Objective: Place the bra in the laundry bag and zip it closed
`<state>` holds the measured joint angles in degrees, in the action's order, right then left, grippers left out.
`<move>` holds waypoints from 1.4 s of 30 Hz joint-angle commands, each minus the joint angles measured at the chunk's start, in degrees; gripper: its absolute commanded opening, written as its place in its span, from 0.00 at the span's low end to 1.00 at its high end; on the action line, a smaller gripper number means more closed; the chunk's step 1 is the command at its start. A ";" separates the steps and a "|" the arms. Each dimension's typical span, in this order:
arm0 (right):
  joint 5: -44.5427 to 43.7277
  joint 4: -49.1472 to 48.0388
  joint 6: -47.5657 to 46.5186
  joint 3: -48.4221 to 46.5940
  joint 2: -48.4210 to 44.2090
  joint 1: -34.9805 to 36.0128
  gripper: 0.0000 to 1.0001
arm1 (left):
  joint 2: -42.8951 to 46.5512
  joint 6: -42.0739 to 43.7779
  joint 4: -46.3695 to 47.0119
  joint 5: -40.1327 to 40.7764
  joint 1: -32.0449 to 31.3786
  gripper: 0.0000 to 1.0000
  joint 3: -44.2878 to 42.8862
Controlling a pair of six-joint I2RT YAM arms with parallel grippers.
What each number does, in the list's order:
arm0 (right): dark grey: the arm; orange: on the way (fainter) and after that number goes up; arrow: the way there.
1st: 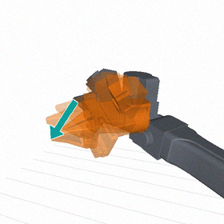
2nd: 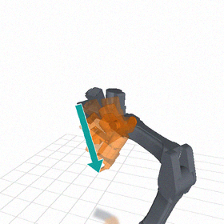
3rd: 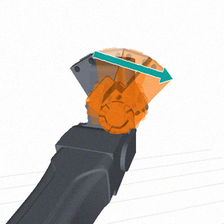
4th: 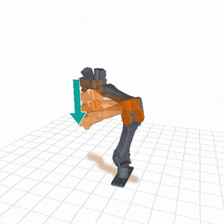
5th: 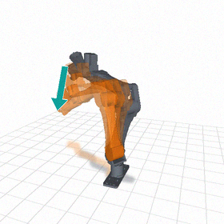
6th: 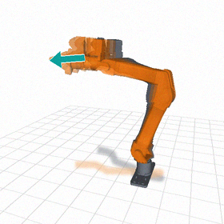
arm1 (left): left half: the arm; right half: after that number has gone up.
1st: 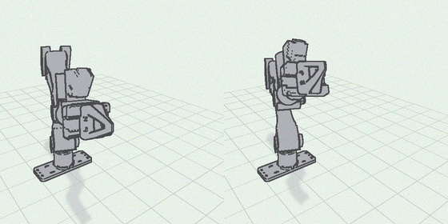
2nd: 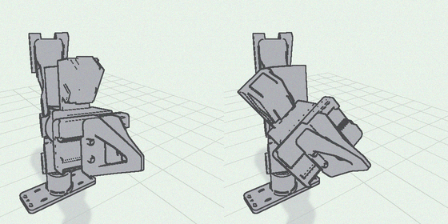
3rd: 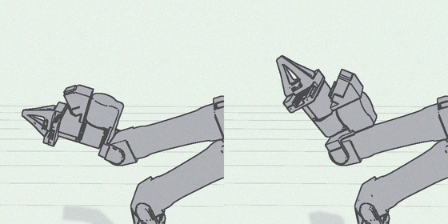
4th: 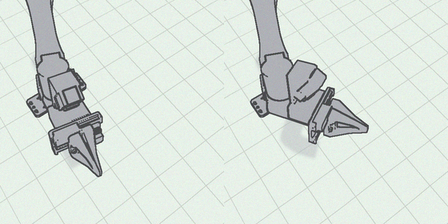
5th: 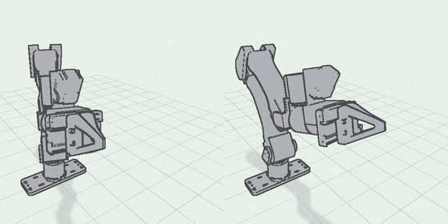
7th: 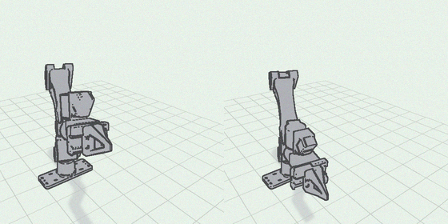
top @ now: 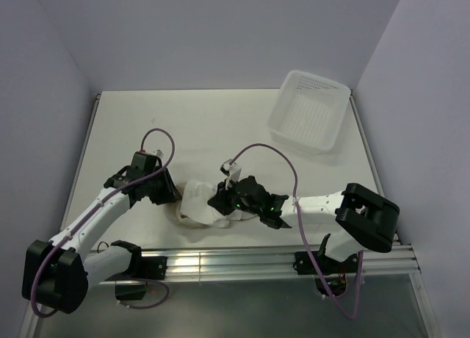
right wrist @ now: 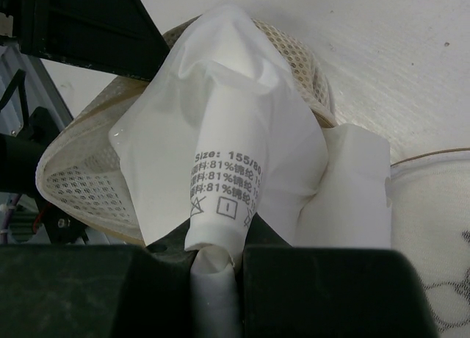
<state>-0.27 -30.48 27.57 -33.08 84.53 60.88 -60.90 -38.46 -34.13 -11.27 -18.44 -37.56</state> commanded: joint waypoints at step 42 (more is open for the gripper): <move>-5.53 -1.42 -0.24 7.68 -11.59 0.03 0.00 | -5.09 6.20 4.95 -12.98 -0.11 0.41 -5.07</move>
<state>-4.54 -30.35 27.59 -25.89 74.37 60.88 -64.38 -33.87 -30.44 -21.56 -18.35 -40.27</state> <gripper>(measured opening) 0.111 0.403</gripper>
